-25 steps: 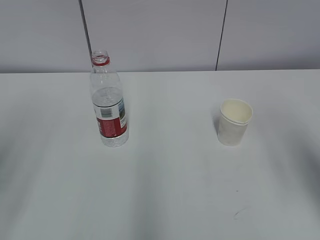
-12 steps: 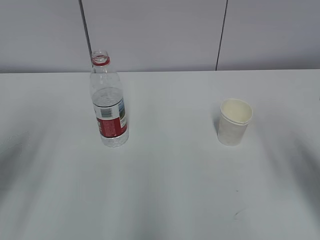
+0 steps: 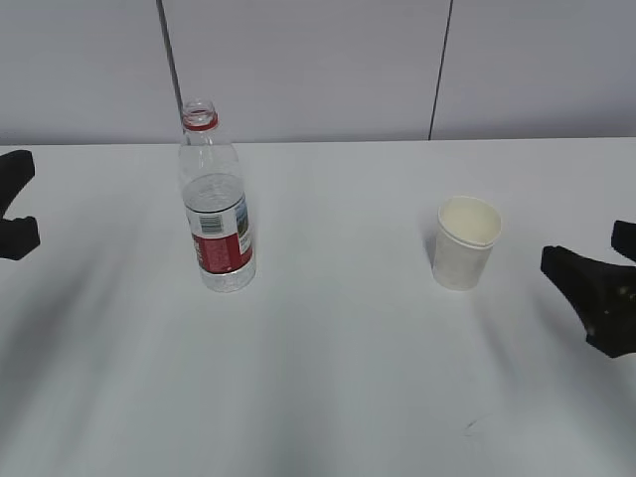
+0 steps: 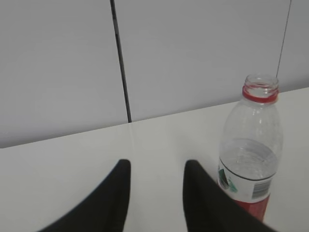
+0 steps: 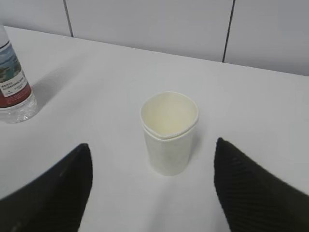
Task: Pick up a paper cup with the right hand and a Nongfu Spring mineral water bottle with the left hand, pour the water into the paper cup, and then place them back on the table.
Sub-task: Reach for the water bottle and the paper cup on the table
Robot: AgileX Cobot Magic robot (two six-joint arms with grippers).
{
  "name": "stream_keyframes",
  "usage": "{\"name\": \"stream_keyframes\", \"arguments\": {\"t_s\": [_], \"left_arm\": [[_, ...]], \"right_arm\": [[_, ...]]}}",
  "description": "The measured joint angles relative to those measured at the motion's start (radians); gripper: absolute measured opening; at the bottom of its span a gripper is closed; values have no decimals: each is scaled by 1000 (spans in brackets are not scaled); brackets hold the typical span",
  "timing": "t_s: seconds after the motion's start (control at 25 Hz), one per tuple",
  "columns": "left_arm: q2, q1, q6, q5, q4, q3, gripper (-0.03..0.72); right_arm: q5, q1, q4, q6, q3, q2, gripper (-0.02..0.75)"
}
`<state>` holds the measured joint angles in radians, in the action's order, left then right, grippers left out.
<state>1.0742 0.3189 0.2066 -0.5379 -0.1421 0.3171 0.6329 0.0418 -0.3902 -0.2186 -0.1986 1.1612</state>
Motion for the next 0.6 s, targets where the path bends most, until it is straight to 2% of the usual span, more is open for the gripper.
{"name": "stream_keyframes", "arguments": {"t_s": [0.28,0.48,0.6], "left_arm": [[0,0,0,-3,0,0,239],[0,0,0,-3,0,0,239],[0,0,0,-3,0,0,239]], "right_arm": [[188,0,6,-2,0,213,588],[320,1,162,-2,0,340,587],[443,1,211,-5,0,420,587]]}}
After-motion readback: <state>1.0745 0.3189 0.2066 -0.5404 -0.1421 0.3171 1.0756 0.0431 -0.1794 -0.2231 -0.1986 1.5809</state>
